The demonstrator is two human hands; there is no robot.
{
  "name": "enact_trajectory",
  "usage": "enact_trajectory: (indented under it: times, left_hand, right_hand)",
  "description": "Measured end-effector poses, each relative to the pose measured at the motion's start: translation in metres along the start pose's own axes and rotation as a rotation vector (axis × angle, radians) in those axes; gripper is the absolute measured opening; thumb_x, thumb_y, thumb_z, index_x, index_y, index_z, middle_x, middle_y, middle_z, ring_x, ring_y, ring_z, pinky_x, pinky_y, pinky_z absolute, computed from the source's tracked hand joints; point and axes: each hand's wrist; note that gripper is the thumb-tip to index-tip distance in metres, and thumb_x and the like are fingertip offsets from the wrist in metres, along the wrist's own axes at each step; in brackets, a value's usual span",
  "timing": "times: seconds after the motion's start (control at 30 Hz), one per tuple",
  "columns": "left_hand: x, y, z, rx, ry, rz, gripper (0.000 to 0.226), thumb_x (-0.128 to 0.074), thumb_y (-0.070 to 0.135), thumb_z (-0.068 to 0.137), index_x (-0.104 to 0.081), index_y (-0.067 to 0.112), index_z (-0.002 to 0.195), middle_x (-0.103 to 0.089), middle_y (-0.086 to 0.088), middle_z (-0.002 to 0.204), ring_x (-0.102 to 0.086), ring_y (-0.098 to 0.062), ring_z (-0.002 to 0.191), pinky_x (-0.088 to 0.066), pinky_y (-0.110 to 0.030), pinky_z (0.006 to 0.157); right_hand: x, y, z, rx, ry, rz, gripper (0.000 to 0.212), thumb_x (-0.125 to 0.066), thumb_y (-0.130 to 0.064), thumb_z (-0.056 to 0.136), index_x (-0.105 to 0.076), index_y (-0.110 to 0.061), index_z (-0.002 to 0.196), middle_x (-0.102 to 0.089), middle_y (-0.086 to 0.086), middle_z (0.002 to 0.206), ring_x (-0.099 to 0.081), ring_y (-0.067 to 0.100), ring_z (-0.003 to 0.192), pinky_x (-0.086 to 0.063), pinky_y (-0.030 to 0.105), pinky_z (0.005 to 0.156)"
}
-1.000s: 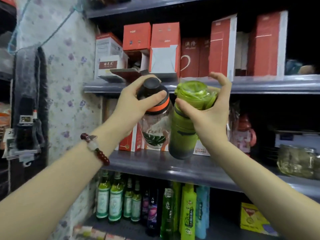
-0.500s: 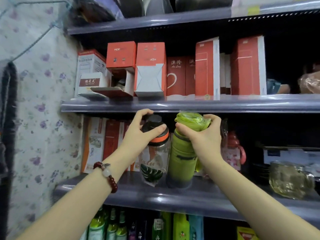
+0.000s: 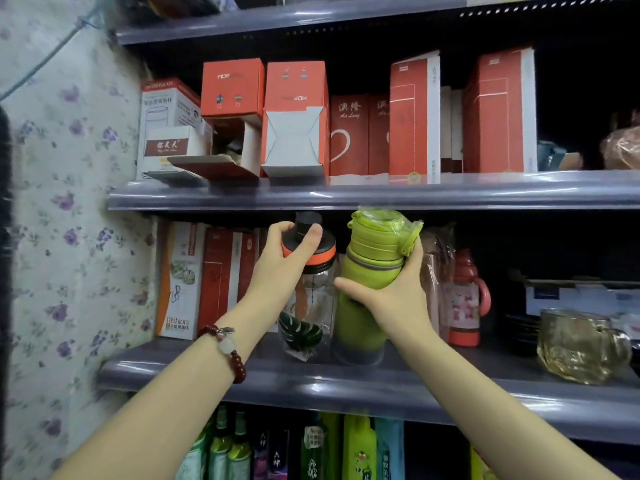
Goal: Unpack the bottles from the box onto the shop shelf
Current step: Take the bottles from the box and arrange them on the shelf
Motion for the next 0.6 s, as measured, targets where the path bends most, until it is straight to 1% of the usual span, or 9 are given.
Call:
enact_trajectory:
  times: [0.03, 0.1, 0.17, 0.23, 0.3, 0.37, 0.4, 0.47, 0.6]
  left_hand:
    - [0.002, -0.004, -0.001, 0.001, -0.053, -0.016, 0.05, -0.065, 0.072, 0.059, -0.047, 0.054, 0.102, -0.06, 0.028, 0.102, -0.056, 0.008, 0.096, -0.039, -0.015, 0.073]
    - [0.008, -0.016, -0.002, -0.055, -0.163, 0.006, 0.066, -0.084, 0.041, 0.062, -0.043, 0.055, 0.112, -0.065, 0.025, 0.105, -0.06, 0.012, 0.097, -0.046, -0.007, 0.074]
    - [0.012, -0.028, -0.002, -0.092, -0.208, 0.08, 0.087, -0.088, 0.019, 0.059, -0.038, 0.049, 0.124, -0.064, 0.02, 0.112, -0.06, 0.011, 0.101, -0.045, -0.004, 0.079]
    - [0.009, -0.033, -0.003, -0.083, -0.147, 0.149, 0.091, -0.09, 0.029, 0.054, -0.036, 0.044, 0.126, -0.061, 0.02, 0.115, -0.059, 0.008, 0.103, -0.043, -0.01, 0.083]
    - [0.001, -0.034, -0.005, -0.07, -0.096, 0.217, 0.088, -0.089, 0.043, 0.05, -0.039, 0.04, 0.122, -0.06, 0.022, 0.112, -0.056, 0.008, 0.103, -0.041, -0.014, 0.083]
    - [-0.009, -0.032, -0.005, -0.079, -0.082, 0.263, 0.08, -0.087, 0.05, 0.047, -0.041, 0.044, 0.113, -0.059, 0.028, 0.104, -0.053, 0.018, 0.096, -0.039, -0.01, 0.077]
    - [-0.014, -0.03, -0.004, -0.089, -0.075, 0.274, 0.076, -0.086, 0.052, 0.047, -0.042, 0.047, 0.109, -0.059, 0.03, 0.101, -0.051, 0.022, 0.093, -0.038, -0.008, 0.075]
    - [-0.024, -0.029, -0.001, -0.107, -0.059, 0.266, 0.073, -0.085, 0.053, 0.048, -0.046, 0.046, 0.11, -0.061, 0.028, 0.102, -0.052, 0.018, 0.095, -0.038, -0.01, 0.075]
    - [-0.032, -0.031, 0.012, -0.088, -0.045, 0.214, 0.067, -0.083, 0.052, 0.055, -0.049, 0.048, 0.112, -0.061, 0.028, 0.102, -0.051, 0.017, 0.095, -0.037, -0.01, 0.073]
  right_hand:
    - [0.001, 0.002, -0.001, -0.008, 0.005, -0.015, 0.121, -0.092, -0.038, 0.05, -0.016, -0.035, 0.145, -0.053, -0.013, 0.13, -0.055, 0.01, 0.116, -0.043, 0.038, 0.104]
    - [0.002, 0.006, 0.0, -0.031, 0.021, -0.014, 0.112, -0.091, -0.036, 0.052, -0.023, -0.036, 0.141, -0.058, -0.017, 0.12, -0.059, 0.007, 0.107, -0.046, 0.038, 0.099]
    - [0.004, 0.009, 0.0, -0.057, 0.019, 0.008, 0.105, -0.091, -0.037, 0.052, -0.028, -0.039, 0.136, -0.059, -0.028, 0.109, -0.059, -0.007, 0.097, -0.048, 0.032, 0.089]
    - [0.007, 0.012, 0.0, -0.077, 0.046, 0.021, 0.103, -0.09, -0.039, 0.05, -0.031, -0.04, 0.134, -0.059, -0.035, 0.1, -0.059, -0.013, 0.092, -0.048, 0.027, 0.084]
    - [0.011, 0.015, -0.002, -0.116, 0.088, 0.033, 0.106, -0.089, -0.046, 0.045, -0.03, -0.042, 0.133, -0.059, -0.03, 0.105, -0.061, 0.001, 0.099, -0.05, 0.036, 0.091]
    - [0.016, 0.019, 0.0, -0.149, 0.126, 0.046, 0.111, -0.088, -0.05, 0.041, -0.028, -0.042, 0.134, -0.06, -0.018, 0.114, -0.06, 0.016, 0.108, -0.049, 0.045, 0.097]
    - [0.018, 0.021, 0.001, -0.164, 0.141, 0.055, 0.112, -0.088, -0.05, 0.04, -0.028, -0.04, 0.135, -0.06, -0.012, 0.118, -0.06, 0.02, 0.11, -0.048, 0.048, 0.097]
    - [0.021, 0.023, 0.005, -0.201, 0.164, 0.055, 0.113, -0.088, -0.05, 0.04, -0.028, -0.035, 0.135, -0.058, -0.006, 0.123, -0.058, 0.022, 0.113, -0.047, 0.05, 0.098]
    - [0.018, 0.028, 0.02, -0.287, 0.14, 0.003, 0.116, -0.088, -0.052, 0.042, -0.026, -0.028, 0.137, -0.056, -0.001, 0.128, -0.056, 0.025, 0.116, -0.046, 0.044, 0.099]
Point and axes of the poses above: each hand's wrist, its own z-axis towards the middle knuckle, its own x-axis out of the back of the hand, y = z × x
